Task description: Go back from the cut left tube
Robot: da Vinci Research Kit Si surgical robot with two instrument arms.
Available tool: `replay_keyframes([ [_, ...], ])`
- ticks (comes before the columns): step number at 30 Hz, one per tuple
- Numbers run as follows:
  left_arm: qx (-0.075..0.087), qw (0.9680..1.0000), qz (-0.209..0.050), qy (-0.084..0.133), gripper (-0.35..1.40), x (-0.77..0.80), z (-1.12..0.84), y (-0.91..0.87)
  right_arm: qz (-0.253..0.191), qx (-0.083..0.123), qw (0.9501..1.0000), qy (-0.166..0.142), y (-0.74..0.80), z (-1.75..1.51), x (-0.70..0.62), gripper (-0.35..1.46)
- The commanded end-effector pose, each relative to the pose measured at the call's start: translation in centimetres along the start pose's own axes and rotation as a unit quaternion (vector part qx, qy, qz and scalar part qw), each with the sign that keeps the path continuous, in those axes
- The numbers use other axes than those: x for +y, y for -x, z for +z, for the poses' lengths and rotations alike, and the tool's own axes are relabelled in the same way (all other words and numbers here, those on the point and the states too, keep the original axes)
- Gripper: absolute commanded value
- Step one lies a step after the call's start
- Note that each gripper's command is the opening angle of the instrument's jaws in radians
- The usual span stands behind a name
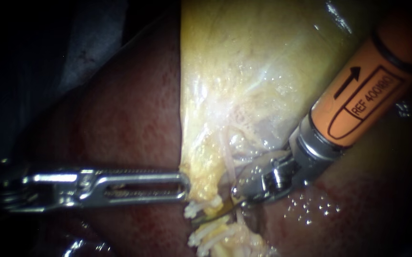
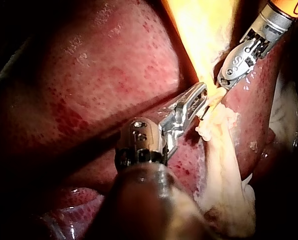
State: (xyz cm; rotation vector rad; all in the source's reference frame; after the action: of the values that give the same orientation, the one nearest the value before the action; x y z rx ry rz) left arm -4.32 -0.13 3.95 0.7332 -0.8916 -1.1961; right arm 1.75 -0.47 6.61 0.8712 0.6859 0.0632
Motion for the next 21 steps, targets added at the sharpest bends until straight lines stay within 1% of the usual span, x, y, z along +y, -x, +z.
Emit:
replay_keyframes([
  [1, 0.000, 1.0000, 0.000, 0.000, -0.35, 0.00, 0.00, 0.00, 0.000, 0.000, 1.0000, 0.000, 0.00, 0.00, 0.00, -0.35],
  [10, 0.000, 1.0000, 0.000, 0.000, -0.35, 0.00, 0.00, 0.00, 0.000, 0.000, 1.0000, 0.000, 0.00, -0.02, 0.01, -0.35],
  [14, 0.000, 1.0000, 0.000, 0.000, -0.35, 0.00, 0.00, 0.00, 0.000, 0.003, 1.0000, 0.005, 0.01, -0.02, 0.01, -0.35],
  [18, 0.000, 1.0000, 0.000, 0.000, -0.35, 0.00, 0.00, 0.00, 0.000, 0.006, 0.9999, 0.013, 0.00, -0.02, 0.01, 0.09],
  [21, 0.000, 1.0000, 0.000, 0.000, -0.35, 0.00, 0.00, 0.00, 0.000, 0.006, 0.9999, 0.013, 0.00, -0.02, 0.01, 0.21],
])
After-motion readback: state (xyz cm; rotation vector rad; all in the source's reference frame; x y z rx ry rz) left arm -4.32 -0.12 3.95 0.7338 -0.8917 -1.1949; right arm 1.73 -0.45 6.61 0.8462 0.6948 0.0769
